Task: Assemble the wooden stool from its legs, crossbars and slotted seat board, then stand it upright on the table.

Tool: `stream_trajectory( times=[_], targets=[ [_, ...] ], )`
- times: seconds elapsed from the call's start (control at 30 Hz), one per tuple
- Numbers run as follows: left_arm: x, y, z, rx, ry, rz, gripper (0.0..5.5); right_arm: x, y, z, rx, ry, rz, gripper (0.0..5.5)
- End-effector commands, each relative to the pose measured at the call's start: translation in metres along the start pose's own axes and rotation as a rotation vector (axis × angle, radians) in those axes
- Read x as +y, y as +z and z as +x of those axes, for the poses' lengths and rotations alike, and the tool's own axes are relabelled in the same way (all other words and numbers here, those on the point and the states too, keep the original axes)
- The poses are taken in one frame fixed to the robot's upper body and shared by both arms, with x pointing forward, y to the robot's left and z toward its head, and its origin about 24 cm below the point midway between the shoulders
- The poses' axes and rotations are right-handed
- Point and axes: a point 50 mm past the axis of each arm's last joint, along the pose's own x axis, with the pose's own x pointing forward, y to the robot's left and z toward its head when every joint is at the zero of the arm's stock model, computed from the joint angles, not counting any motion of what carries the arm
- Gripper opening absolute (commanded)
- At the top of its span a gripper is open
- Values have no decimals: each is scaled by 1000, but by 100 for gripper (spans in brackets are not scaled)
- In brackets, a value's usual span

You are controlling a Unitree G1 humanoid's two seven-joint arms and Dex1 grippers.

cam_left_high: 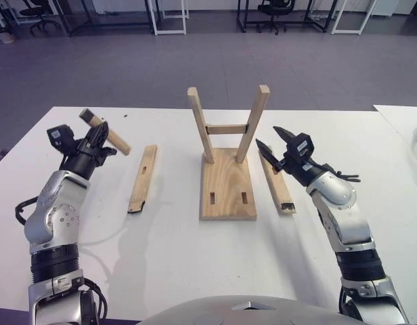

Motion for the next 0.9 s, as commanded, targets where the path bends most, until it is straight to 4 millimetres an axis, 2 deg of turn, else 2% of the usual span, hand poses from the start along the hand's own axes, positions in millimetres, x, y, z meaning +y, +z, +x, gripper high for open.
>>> stream_trajectory(
  times=[0.03,0.17,0.3,0.57,0.7,0.9],
  targets=[
    [14,-31,2,47,18,-6,40,-5,-23,-6,62,-53,5,294],
    [8,-48,6,15,14,-74,40,-1,-33,-7,73,-64,19,294],
    [3,-52,7,-36,28,-131,40,2,-37,-6,76,-60,25,294],
    [4,-67,5,0,70,-133,40,4,-40,-4,76,-61,29,294],
    [9,-74,0,46,102,-111,40,7,-41,-3,76,-57,32,294],
    [23,-96,-13,205,184,-17,40,8,-41,-1,73,-66,26,294]
  ],
)
